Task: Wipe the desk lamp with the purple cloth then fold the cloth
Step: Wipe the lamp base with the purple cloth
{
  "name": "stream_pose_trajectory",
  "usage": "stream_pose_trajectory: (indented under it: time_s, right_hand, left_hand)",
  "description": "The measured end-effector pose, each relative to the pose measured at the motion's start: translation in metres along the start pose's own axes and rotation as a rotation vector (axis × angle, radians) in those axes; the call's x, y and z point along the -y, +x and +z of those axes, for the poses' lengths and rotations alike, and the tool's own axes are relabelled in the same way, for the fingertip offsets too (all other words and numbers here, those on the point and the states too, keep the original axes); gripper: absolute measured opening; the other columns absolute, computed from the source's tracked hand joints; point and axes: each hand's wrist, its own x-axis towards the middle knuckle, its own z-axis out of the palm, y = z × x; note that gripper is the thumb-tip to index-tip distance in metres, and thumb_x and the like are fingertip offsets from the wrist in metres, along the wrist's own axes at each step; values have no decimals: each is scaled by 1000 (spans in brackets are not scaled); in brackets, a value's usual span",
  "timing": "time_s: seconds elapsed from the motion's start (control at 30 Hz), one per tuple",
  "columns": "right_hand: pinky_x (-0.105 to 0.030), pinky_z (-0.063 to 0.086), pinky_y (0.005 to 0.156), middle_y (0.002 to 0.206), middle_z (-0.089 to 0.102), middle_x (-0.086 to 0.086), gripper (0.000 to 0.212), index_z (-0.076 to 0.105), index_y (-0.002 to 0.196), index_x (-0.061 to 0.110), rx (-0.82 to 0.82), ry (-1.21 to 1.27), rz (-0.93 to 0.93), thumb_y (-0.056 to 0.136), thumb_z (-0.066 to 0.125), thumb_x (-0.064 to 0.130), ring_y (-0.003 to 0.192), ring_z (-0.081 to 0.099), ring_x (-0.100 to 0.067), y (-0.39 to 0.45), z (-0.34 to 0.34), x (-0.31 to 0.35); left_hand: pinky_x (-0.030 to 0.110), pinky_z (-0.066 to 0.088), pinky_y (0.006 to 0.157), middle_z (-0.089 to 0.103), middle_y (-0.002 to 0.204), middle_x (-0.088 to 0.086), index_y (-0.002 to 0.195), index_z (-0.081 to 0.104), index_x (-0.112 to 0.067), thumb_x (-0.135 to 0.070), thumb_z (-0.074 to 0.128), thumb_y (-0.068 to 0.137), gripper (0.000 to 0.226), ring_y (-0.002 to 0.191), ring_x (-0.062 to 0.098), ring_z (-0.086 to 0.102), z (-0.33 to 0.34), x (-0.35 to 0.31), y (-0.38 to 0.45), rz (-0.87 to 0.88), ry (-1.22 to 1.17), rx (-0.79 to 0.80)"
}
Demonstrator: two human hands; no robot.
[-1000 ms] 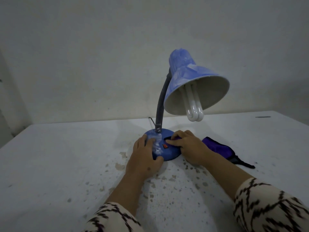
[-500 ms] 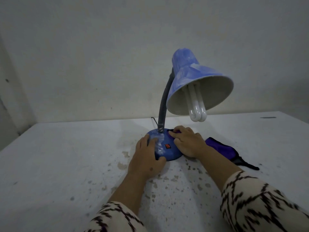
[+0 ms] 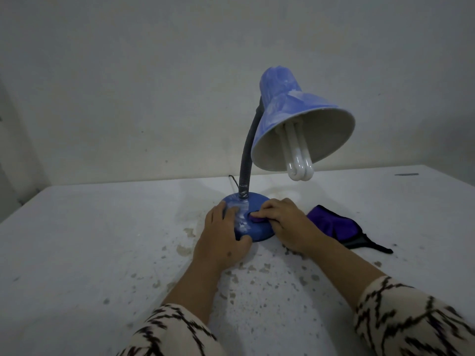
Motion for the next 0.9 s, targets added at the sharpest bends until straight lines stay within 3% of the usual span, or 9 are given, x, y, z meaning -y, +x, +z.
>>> stream_pose_trajectory:
  time_s: [0.13,0.3,0.4,0.5,0.57,0.67,0.8,0.9]
  right_hand:
    - [-32,35,95,126,48,-1,41,57,124,24,46,-27,52,93,36,5,107,39,-21,7,-4,2]
    - [-23,31,94,123,48,-6,44,56,126,18,65,-8,-30,91,41,-3,108,42,-25,-10,-8,-1]
    - [-7,31,85,110,50,-6,39,62,118,11,91,91,-55,89,43,-8,104,47,-23,-15,-19,-2]
    - [0,33,81,107,49,-4,36,63,115,11,21,240,53,92,40,-5,103,48,-17,-7,-26,1]
    - [-7,37,88,113,50,-9,36,59,120,12,-1,235,51,94,39,-1,105,48,-18,-2,-20,6]
    - [-34,38,95,120,48,-7,42,54,127,22,52,-11,-9,94,38,3,107,44,-26,-1,-4,8]
    - [-33,35,96,122,48,-6,43,54,127,22,47,6,-31,92,41,0,108,42,-27,-9,-5,5]
    - [-21,33,93,121,49,-7,42,55,126,18,63,1,-90,91,45,-2,106,42,-22,-16,-9,4]
  left_hand:
    - [32,18,113,12,155,2,143,25,-22,-30,58,80,72,142,20,10,-1,0,-1,-5,5,3]
    - [32,19,112,13,154,2,142,28,-23,-28,58,80,69,142,19,10,-2,0,-1,6,-11,3]
    - [32,19,112,14,154,3,142,28,-23,-29,58,80,69,142,19,10,-2,-1,-1,7,-10,3]
    - [33,20,112,14,154,2,142,27,-25,-29,58,80,70,142,20,11,-2,-2,-1,0,-9,3]
    - [33,20,112,13,154,2,142,26,-25,-30,58,80,71,142,20,10,-3,-2,-1,-7,-12,8]
    - [33,19,112,13,154,3,143,26,-22,-30,58,80,71,142,20,10,-3,-2,0,-6,-6,9]
    - [33,19,113,14,154,3,143,26,-22,-30,58,80,71,142,21,11,-2,-1,0,-7,-7,10]
    - [33,20,112,15,154,3,142,27,-23,-29,58,79,71,141,21,12,-3,-1,0,0,-14,5]
